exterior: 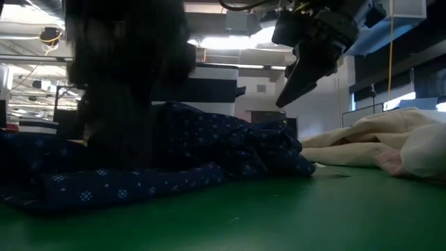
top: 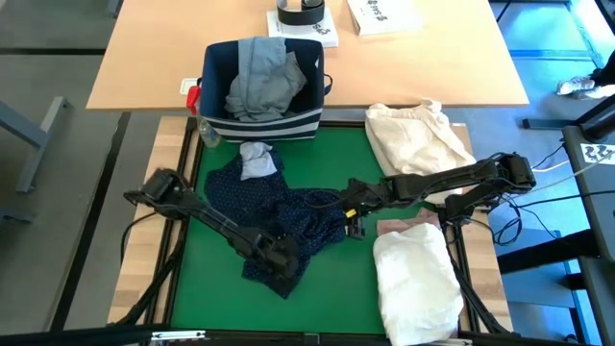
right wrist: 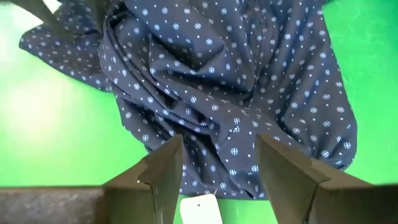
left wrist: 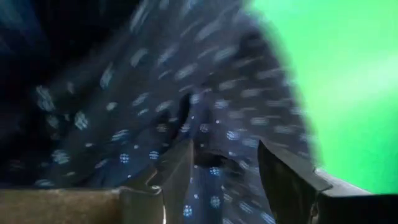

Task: Fold laundry
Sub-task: Fold the blue polo shirt

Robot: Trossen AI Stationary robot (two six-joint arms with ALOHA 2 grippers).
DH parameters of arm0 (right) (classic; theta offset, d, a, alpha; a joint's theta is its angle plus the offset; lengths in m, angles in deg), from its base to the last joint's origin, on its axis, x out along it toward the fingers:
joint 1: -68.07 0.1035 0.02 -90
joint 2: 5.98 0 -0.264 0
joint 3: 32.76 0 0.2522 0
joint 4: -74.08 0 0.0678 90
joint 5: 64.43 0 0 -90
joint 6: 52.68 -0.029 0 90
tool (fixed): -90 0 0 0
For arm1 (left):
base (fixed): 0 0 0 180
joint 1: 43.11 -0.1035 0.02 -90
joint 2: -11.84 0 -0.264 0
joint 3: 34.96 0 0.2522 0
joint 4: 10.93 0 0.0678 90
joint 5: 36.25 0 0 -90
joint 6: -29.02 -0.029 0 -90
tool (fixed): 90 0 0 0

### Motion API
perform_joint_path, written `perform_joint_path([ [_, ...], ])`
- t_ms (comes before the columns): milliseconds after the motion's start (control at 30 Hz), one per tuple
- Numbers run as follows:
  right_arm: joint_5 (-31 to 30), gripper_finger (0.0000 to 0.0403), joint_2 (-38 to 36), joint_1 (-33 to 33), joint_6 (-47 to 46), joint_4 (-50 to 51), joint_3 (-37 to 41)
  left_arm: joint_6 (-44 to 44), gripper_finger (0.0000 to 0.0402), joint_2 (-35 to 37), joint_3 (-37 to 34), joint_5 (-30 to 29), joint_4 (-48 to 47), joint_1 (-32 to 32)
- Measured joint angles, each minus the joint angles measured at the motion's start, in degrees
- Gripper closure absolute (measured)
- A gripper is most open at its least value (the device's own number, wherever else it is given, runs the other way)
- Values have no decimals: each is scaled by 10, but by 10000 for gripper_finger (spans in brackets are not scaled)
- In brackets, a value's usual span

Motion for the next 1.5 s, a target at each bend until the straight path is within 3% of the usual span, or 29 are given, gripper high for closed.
perform_joint_path([
  [133,0,205,0,0,0,13,0,54,254,-34,5,4,9,0],
  [267,0,205,0,0,3,21,0,61,324,-30,12,1,-4,0],
  [400,1,205,-13,1,2,33,0,33,392,-4,33,10,-84,1],
  [633,64,205,-79,1,-39,53,0,-48,399,109,121,11,-240,17],
  [833,123,205,-104,1,-62,5,-1,-101,400,235,188,-14,-330,31],
  [1133,125,205,-38,5,-61,-9,-1,-167,401,397,221,-169,-354,60],
  [1300,97,205,24,30,-37,-11,-1,-147,401,454,220,-248,-423,74],
  [1500,-31,205,95,58,38,-29,-1,-143,401,470,219,-267,-472,73],
])
